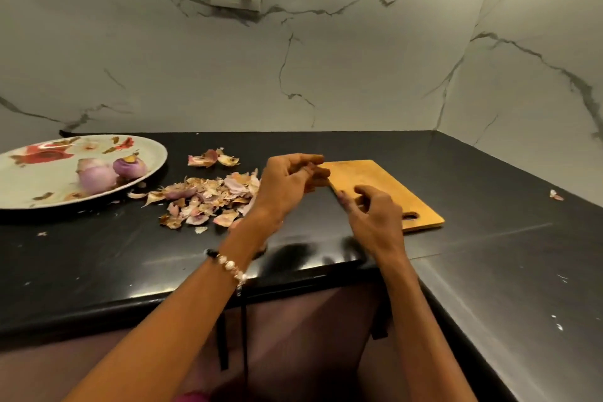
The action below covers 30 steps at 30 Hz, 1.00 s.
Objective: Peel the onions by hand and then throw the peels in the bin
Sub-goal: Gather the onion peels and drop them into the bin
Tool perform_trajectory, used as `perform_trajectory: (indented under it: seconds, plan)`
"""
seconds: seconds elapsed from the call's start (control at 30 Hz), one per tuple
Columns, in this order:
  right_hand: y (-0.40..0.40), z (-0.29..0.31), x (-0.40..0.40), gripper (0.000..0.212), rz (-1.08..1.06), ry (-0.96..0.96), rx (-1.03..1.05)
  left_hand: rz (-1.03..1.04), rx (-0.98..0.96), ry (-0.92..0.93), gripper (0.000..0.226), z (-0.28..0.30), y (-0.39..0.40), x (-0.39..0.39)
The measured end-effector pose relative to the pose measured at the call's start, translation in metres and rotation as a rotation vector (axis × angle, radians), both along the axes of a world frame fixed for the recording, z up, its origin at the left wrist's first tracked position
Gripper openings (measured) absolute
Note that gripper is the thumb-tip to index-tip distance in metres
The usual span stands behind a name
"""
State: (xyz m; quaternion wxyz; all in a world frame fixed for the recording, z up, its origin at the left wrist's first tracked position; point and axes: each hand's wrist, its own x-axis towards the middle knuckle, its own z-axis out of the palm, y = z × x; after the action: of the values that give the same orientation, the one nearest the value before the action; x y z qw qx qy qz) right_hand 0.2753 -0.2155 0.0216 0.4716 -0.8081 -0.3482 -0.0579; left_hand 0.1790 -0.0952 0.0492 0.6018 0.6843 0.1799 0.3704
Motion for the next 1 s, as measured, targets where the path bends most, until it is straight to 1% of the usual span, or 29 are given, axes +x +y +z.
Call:
perform_trajectory:
  seconds: [0.03, 0.07, 0.1, 0.17, 0.23, 0.3, 0.37, 0.4, 0.47, 0.5, 0.57, 0.63, 0.67, 0.73, 0.8, 0.83, 0.9, 1.0]
  plan:
    - [0.007, 0.0, -0.01, 0.063, 0.166, 0.06, -0.006, 0.046, 0.076, -0.028, 0.022, 0.001, 0.005, -0.019]
    - [0.015, -0.002, -0.019, 0.078, 0.308, 0.1, -0.06, 0.134, 0.174, -0.031, 0.021, 0.0, 0.012, -0.037]
    - [0.025, -0.006, -0.03, 0.094, 0.416, 0.103, -0.163, 0.261, 0.287, -0.009, 0.02, -0.003, 0.021, -0.055]
    - [0.045, -0.014, -0.048, 0.121, 0.528, 0.021, -0.353, 0.54, 0.465, 0.099, 0.02, -0.012, 0.045, -0.083]
    - [0.064, -0.024, -0.062, 0.135, 0.524, -0.081, -0.453, 0.674, 0.528, 0.254, 0.026, -0.02, 0.071, -0.105]
    - [0.086, -0.031, -0.069, 0.134, 0.471, -0.146, -0.489, 0.711, 0.552, 0.503, 0.037, -0.031, 0.098, -0.121]
    - [0.104, -0.03, -0.068, 0.13, 0.426, -0.135, -0.483, 0.68, 0.538, 0.75, 0.053, -0.045, 0.122, -0.13]
    - [0.114, -0.028, -0.065, 0.129, 0.41, -0.117, -0.485, 0.65, 0.508, 0.836, 0.059, -0.051, 0.132, -0.134]
    - [0.125, -0.024, -0.054, 0.124, 0.379, -0.07, -0.461, 0.594, 0.46, 0.928, 0.068, -0.06, 0.141, -0.131]
    - [0.133, -0.023, -0.049, 0.122, 0.362, -0.038, -0.416, 0.579, 0.447, 0.941, 0.072, -0.062, 0.145, -0.128]
    - [0.141, -0.019, -0.041, 0.122, 0.328, 0.05, -0.332, 0.556, 0.421, 0.899, 0.078, -0.06, 0.146, -0.118]
    - [0.149, -0.017, -0.039, 0.129, 0.325, 0.103, -0.29, 0.563, 0.389, 0.831, 0.082, -0.056, 0.145, -0.108]
    - [0.155, -0.017, -0.037, 0.127, 0.332, 0.124, -0.27, 0.58, 0.367, 0.784, 0.083, -0.055, 0.144, -0.103]
    - [0.165, -0.02, -0.038, 0.111, 0.338, 0.181, -0.171, 0.62, 0.31, 0.669, 0.076, -0.052, 0.138, -0.092]
    - [0.179, -0.026, -0.043, 0.082, 0.293, 0.225, -0.077, 0.66, 0.23, 0.561, 0.068, -0.05, 0.128, -0.079]
    - [0.187, -0.03, -0.046, 0.073, 0.274, 0.247, -0.032, 0.678, 0.175, 0.5, 0.068, -0.048, 0.123, -0.073]
    - [0.193, -0.03, -0.059, 0.069, 0.267, 0.288, 0.075, 0.712, 0.07, 0.38, 0.07, -0.043, 0.112, -0.061]
    - [0.201, -0.03, -0.076, 0.068, 0.345, 0.374, 0.196, 0.735, -0.091, 0.229, 0.068, -0.037, 0.104, -0.051]
